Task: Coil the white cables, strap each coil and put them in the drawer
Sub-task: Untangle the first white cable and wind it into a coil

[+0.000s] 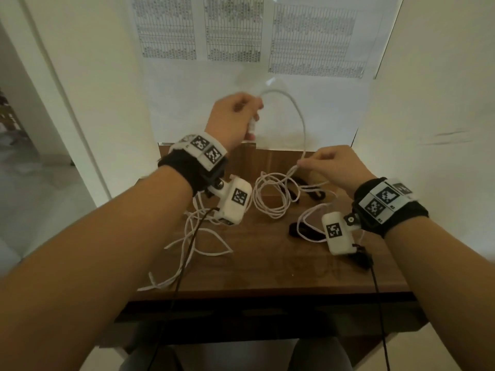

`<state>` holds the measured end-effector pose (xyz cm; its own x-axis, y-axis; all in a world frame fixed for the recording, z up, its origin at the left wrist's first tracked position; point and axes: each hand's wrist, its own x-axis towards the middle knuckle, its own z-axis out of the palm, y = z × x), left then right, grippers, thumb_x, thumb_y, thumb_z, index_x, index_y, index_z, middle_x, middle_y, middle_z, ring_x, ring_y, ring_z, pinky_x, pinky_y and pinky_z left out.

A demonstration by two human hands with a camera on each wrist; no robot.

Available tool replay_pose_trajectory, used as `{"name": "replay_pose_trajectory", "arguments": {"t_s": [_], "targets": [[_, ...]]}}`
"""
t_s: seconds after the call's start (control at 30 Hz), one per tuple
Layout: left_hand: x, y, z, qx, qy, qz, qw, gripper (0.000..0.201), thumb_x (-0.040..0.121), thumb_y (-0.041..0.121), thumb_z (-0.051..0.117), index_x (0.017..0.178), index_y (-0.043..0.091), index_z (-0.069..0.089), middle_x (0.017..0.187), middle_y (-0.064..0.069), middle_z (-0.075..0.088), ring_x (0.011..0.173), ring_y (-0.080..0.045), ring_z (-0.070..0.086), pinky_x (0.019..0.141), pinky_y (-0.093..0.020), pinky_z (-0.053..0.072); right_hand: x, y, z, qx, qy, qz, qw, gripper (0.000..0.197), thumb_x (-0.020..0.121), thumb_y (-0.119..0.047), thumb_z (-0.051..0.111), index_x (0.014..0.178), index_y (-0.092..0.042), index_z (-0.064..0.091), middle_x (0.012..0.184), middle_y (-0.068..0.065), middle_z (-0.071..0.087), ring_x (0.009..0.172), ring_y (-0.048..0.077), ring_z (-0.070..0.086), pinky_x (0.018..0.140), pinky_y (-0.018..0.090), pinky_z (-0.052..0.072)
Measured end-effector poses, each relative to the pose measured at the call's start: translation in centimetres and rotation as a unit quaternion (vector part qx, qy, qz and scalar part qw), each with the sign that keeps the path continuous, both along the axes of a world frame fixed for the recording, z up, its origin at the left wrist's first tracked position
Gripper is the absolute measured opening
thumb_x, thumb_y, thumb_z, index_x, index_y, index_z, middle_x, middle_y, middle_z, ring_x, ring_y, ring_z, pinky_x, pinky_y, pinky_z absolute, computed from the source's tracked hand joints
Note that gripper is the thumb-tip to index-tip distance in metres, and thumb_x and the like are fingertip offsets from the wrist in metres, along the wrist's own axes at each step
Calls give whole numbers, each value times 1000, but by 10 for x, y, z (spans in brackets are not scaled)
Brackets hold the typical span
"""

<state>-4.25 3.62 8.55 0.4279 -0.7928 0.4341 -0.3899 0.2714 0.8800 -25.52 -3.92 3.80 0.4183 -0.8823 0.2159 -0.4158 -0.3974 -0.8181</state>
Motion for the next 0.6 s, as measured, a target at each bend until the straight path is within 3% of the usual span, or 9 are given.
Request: {"name": "replay_pose_trajectory", "arguments": {"t_s": [0.1,0.2,0.27,0.33,0.47,0.6], "targets": [[1,6,33,-56,31,10,998,15,102,22,55,99,11,65,81,1,64,53,-2,54,63,-24,56,3,-4,-5,-18,45,-10,999,32,89,-40,71,81,-9,75,73,2,68,69,11,60,61,22,44],[9,13,56,-92,26,33,995,15,102,24,55,96,15,65,84,2,65,65,-4,59,65,-21,55,5,-15,-6,-45,45,-64,996,36,99,-38,56,86,-7,70,75,6,70,64,14,62,65,30,53],[18,14,55,-84,43,37,995,17,102,26,55,95,15,66,78,3,64,60,-4,56,63,-21,53,5,-23,-2,-32,-20,-117,992,33,103,-35,49,88,-10,64,69,5,67,61,18,64,73,41,60],[25,14,42,-56,53,45,996,19,102,26,55,94,14,66,72,4,62,54,-5,52,59,-22,51,6,-29,6,5,-103,-133,986,28,105,-33,44,95,-11,58,64,4,66,60,22,64,76,44,60],[33,7,2,7,100,60,993,19,101,23,57,91,10,66,69,-1,63,49,-8,52,53,-24,50,8,-29,30,50,-261,-35,964,24,104,-26,45,85,-13,52,66,8,62,70,26,63,80,47,59],[33,-2,-30,67,124,48,989,15,97,21,65,101,7,70,74,-3,69,50,-11,56,58,-28,52,15,-22,55,63,-317,21,946,26,105,-22,44,81,-14,51,70,6,63,75,22,63,87,46,58]]}}
